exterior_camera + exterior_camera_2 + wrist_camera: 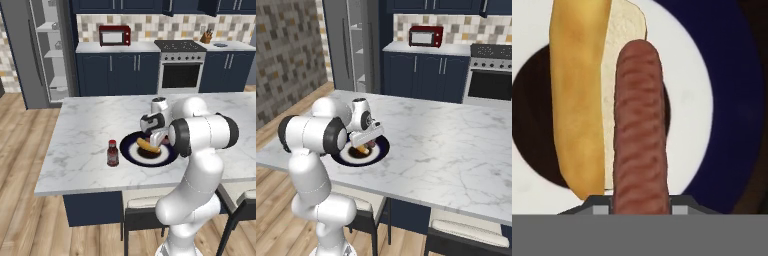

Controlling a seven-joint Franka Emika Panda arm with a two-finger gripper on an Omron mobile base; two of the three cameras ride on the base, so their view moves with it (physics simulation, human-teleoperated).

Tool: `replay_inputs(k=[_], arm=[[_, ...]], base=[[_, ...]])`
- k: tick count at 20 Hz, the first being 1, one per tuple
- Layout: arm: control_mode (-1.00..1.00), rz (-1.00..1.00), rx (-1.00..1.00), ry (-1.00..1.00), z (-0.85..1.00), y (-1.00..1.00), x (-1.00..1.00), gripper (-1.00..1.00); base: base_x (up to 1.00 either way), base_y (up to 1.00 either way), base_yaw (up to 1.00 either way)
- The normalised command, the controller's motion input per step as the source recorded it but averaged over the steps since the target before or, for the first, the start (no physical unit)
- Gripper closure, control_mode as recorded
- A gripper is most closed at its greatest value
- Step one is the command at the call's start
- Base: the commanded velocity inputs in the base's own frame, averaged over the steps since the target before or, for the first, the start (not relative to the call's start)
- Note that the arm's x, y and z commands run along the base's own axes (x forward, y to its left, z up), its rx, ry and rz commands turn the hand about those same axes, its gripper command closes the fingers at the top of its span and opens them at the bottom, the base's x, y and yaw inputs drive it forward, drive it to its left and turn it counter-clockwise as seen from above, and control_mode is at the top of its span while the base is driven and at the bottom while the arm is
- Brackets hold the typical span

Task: Move the hot dog bun to the plate on the dining table and place the condiment next to that plate. Then navigate to the fridge and take the sausage and place it on the plate as well.

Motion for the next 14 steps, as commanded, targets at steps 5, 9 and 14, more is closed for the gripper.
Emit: replay_inputs(k=[5,9,14], arm=[[-1.0,-0.01,-0.08,-0.07,-0.2,0.13,-0.01,-1.0],[-1.0,0.0,0.0,-0.07,-0.1,0.24,-0.14,-1.0],[-1.0,0.0,0.0,-0.02,0.1,0.08,-0.26,-1.0]], base=[[0.0,0.0,0.0],[0.0,0.0,0.0],[0.0,0.0,0.0]])
